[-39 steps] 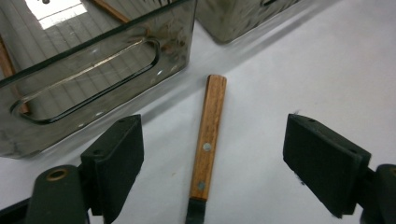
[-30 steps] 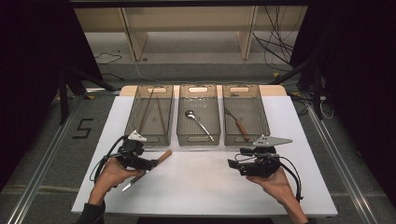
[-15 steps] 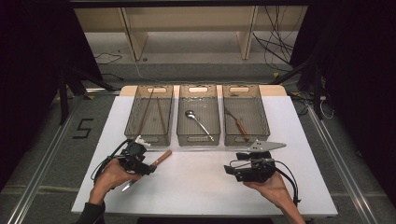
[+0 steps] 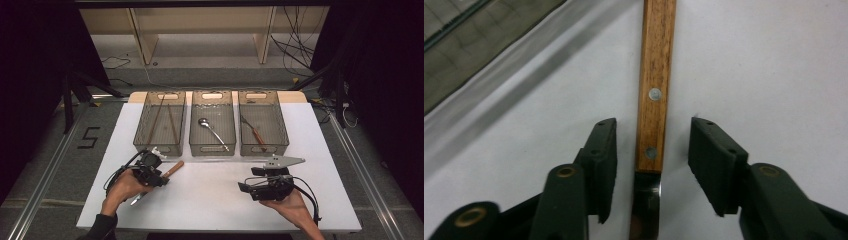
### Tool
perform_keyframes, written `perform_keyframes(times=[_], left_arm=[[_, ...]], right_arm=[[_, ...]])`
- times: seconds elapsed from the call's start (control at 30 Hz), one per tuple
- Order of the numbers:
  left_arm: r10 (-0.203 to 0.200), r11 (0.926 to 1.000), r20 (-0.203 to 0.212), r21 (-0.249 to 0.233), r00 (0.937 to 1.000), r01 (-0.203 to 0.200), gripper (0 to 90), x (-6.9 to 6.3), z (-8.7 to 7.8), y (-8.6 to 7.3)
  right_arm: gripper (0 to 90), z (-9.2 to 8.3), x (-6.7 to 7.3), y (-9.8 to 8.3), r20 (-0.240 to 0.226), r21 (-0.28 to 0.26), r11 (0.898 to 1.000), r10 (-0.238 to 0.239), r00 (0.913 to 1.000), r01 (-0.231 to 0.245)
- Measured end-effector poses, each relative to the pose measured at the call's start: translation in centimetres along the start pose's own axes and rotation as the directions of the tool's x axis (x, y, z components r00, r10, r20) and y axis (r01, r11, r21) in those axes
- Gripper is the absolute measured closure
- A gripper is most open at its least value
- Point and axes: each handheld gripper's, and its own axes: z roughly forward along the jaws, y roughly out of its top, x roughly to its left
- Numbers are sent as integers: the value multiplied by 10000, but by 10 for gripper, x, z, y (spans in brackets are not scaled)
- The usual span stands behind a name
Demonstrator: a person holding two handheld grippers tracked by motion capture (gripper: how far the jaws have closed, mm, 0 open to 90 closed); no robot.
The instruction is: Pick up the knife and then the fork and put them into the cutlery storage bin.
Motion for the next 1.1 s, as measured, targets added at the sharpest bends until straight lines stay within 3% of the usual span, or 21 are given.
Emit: perform_keyframes(times=[0.17,0.5,0.7,0.83,1.1], left_arm=[[263,9996,-147,52,9995,-262,595,-4,1,2],[696,9976,-166,48,9974,-696,752,-11,2,4],[980,9952,-328,-34,9946,-982,762,-13,1,3],[1034,9944,86,-244,9946,-1032,762,-17,-2,4],[1206,9899,539,-818,9912,-1160,763,-26,-13,8]], right_arm=[[263,0,1,-1,-6,36,10000,-46,10000,46],[268,0,1,-1,36,58,10000,-73,10000,73],[271,-1,2,0,15,56,9999,-103,9999,103],[272,-1,3,0,-50,11,9999,-120,9999,120],[274,-1,5,1,-106,-48,9998,-192,9998,192]])
